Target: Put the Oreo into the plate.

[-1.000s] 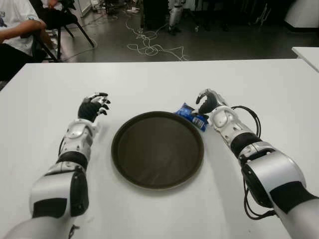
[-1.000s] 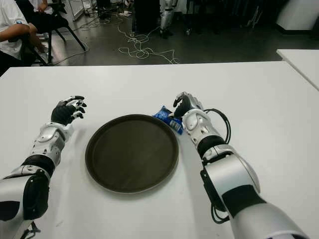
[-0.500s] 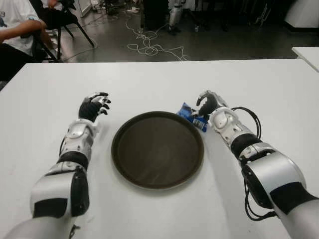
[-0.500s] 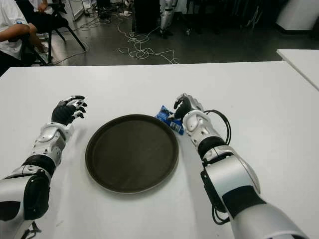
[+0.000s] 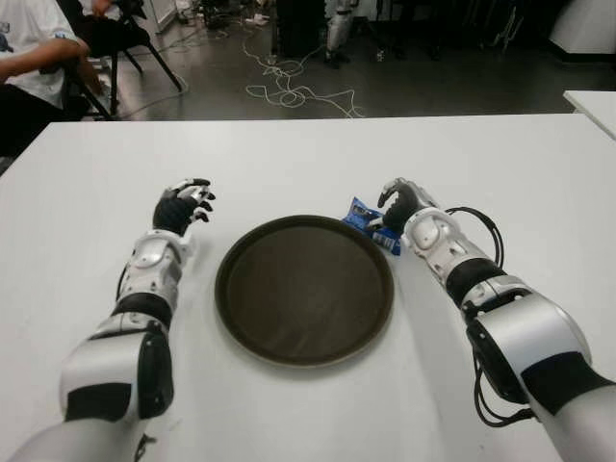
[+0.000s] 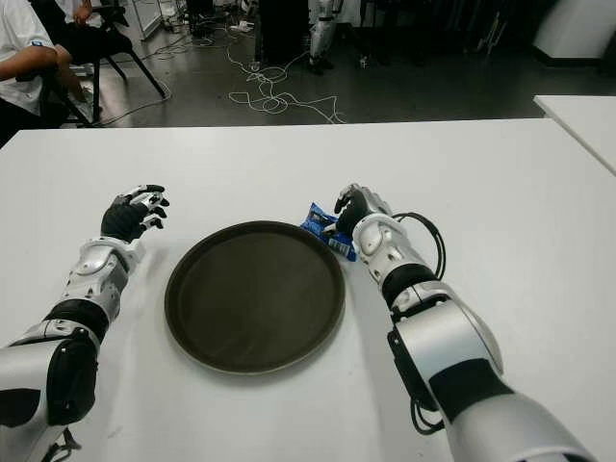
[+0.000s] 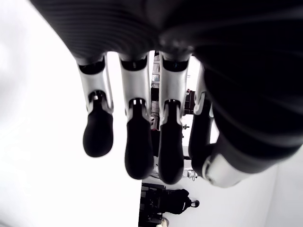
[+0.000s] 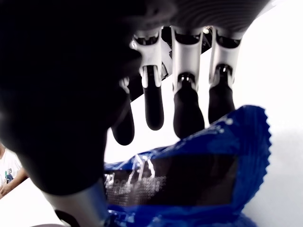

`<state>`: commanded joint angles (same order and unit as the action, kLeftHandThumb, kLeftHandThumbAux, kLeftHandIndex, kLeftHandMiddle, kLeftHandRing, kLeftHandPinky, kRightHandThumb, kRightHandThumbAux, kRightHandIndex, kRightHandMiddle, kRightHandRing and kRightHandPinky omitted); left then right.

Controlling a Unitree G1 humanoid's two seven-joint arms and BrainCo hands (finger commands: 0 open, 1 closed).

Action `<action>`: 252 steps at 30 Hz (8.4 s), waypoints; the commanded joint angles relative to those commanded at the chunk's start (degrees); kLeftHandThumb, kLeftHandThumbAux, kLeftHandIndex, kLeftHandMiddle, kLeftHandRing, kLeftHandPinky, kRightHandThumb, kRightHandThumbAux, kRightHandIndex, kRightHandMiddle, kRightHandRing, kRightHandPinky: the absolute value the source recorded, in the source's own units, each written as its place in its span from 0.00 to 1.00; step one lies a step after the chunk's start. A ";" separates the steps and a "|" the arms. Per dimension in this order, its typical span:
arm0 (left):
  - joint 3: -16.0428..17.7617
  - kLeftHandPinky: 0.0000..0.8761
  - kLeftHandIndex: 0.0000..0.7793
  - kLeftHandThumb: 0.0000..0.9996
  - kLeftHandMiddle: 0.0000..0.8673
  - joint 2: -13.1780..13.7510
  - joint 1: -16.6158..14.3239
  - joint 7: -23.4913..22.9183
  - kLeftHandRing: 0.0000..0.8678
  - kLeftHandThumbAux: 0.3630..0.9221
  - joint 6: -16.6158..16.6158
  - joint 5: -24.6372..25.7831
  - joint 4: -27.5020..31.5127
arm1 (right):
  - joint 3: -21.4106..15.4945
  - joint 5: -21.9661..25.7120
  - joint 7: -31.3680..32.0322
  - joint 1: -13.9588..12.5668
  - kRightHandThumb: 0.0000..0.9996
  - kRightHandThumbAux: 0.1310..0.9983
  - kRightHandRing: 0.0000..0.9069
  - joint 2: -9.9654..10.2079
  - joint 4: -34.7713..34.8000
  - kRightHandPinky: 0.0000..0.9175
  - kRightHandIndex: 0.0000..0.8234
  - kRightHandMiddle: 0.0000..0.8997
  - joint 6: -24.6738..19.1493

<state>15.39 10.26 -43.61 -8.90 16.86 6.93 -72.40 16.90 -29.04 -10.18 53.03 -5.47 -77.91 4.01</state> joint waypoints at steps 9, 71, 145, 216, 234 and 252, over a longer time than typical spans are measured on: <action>0.03 0.77 0.54 0.70 0.67 -0.08 -0.06 -0.19 0.71 0.64 -0.18 0.28 0.08 | 0.42 -0.03 0.52 0.10 0.00 0.86 0.73 -0.27 -0.09 0.67 0.38 0.66 -0.46; -0.75 0.75 0.54 0.70 0.68 -0.85 0.05 1.14 0.71 0.63 0.30 0.18 0.79 | 3.06 -2.59 -0.28 -1.45 0.67 0.71 0.67 -0.65 -0.25 0.63 0.50 0.55 -0.37; -0.70 0.76 0.54 0.70 0.68 -0.44 -0.11 0.70 0.72 0.63 0.02 0.28 0.40 | 1.81 -0.91 -3.24 -0.74 0.00 0.75 0.19 -0.80 -0.43 0.25 0.32 0.18 -1.50; -0.29 0.77 0.54 0.70 0.65 0.37 0.30 -1.16 0.71 0.64 -0.31 0.76 0.26 | -0.99 1.94 3.42 2.07 0.00 0.80 0.19 0.93 1.58 0.22 0.29 0.18 4.10; -0.73 0.78 0.54 0.70 0.66 0.34 0.14 -0.11 0.72 0.63 -0.27 0.15 0.38 | 5.36 -3.24 -0.36 1.29 0.00 0.78 0.10 2.13 1.86 0.11 0.12 0.10 4.30; -0.67 0.78 0.54 0.70 0.67 0.35 0.24 -0.69 0.72 0.63 -0.15 0.39 0.46 | 7.37 -4.22 -1.85 0.47 0.00 0.84 0.13 2.77 1.88 0.15 0.14 0.13 4.64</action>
<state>14.72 10.61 -43.37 -9.59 16.71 7.32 -71.94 24.27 -33.26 -12.03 53.49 -2.71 -76.03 8.64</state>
